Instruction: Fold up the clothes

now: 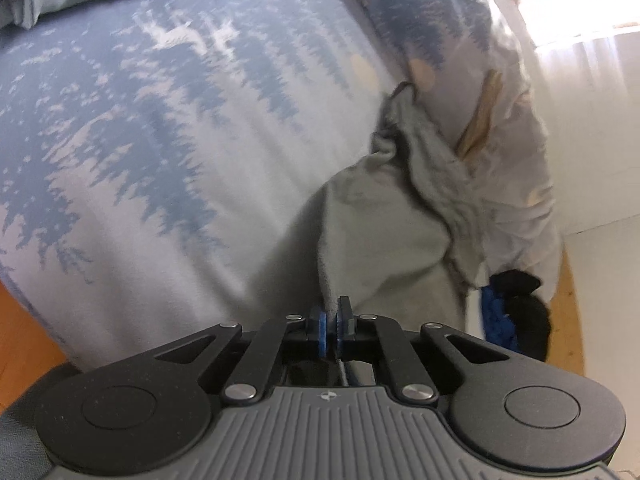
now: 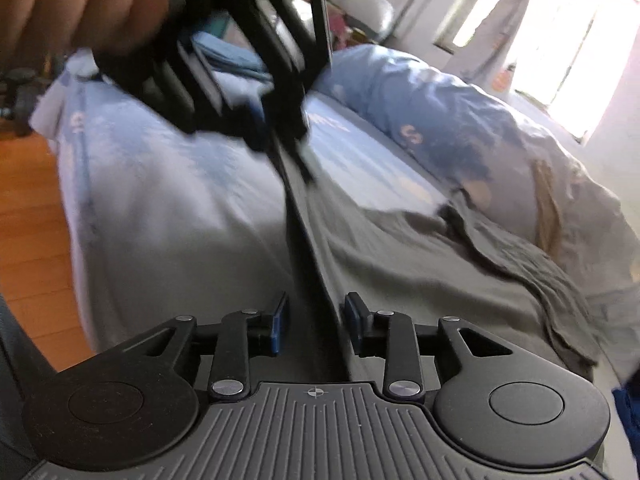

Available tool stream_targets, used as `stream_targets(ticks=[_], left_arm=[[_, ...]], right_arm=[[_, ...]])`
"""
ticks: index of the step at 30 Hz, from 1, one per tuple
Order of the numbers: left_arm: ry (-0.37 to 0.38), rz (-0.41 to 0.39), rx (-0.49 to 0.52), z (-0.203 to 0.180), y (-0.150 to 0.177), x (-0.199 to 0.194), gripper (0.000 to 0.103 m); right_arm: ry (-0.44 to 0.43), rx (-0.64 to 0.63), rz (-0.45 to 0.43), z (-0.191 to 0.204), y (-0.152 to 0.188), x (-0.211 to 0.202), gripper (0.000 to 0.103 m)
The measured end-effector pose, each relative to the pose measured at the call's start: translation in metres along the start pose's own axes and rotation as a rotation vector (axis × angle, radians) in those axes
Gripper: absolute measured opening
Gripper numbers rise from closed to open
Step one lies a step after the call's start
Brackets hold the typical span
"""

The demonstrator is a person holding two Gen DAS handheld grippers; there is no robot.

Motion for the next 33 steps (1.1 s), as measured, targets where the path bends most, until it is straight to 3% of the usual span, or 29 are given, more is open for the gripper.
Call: stream_targets(ticks=[6,21,27,33], left_arm=[[0.019,-0.037,0.034,-0.024,-0.003,-0.011,0.007],[-0.029,-0.138,0.076,-0.069,-0.016,-0.026,0.006],[-0.014,-0.166,0.075,-0.080,-0.018,-0.026,0.006],[-0.030,-0.170,0.073,-0.084,-0.017,-0.020,0.006]], right_arm=[[0.088,0.067,0.026,-0.040,0.031,0.004,0.034],[0.319,0.168,0.185,-0.167,0.163,-0.006,0.035],[0.312,0.154,0.249,-0.194,0.201,-0.017,0.035],[0.340,0.050,0.300,-0.213,0.231,-0.031,0.037]])
Point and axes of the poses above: each gripper's, at about its wrist camera, not at the fingertips, and x roughly the way its jaws point, z to its left, y to its underside, the point moved 10 cm from there along x, roughly the way its jaws point, and after that the axes turned 13 degrees about z, right-handed, at the moved point
